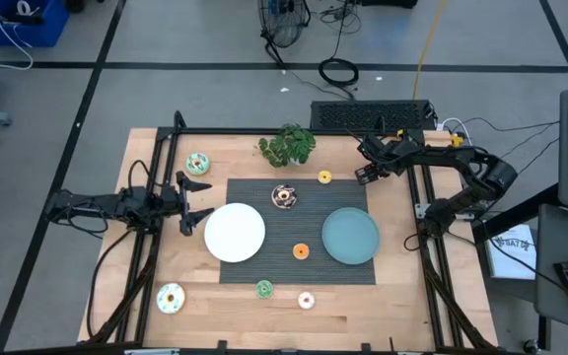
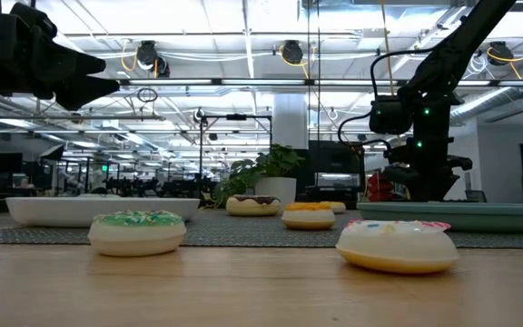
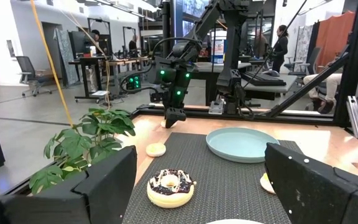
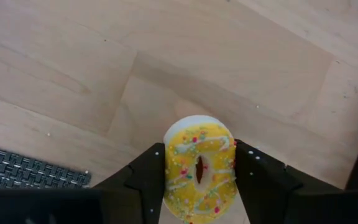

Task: Pick & Place donuts
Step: Put the top small yellow doughnut on top of the blue plate

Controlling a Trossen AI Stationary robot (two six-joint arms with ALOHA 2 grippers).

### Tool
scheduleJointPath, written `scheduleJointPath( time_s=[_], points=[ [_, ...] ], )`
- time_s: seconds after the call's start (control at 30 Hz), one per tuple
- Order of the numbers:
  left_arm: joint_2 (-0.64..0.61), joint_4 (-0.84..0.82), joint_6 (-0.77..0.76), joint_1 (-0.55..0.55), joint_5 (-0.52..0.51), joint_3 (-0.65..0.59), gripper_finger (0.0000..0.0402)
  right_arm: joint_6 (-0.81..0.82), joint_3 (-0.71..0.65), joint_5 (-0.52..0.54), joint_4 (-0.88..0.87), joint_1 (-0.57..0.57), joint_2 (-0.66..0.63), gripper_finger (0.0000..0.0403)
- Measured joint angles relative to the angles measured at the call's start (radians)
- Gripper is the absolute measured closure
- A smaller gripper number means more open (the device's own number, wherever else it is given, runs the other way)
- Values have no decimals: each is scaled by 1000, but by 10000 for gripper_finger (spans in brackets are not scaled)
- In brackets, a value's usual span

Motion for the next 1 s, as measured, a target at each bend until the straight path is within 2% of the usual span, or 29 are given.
scheduleJointPath(
  time_s=[0.27, 0.8, 1.0],
  points=[
    [0, 0, 0, 0, 0, 0, 52, 0, -1, -2, 20, 36, 0, 240],
    [0, 0, 0, 0, 0, 0, 52, 0, -1, -5, 170, 137, 0, 242],
    [0, 0, 0, 0, 0, 0, 52, 8, -1, -117, 273, 167, 0, 241]
  ],
)
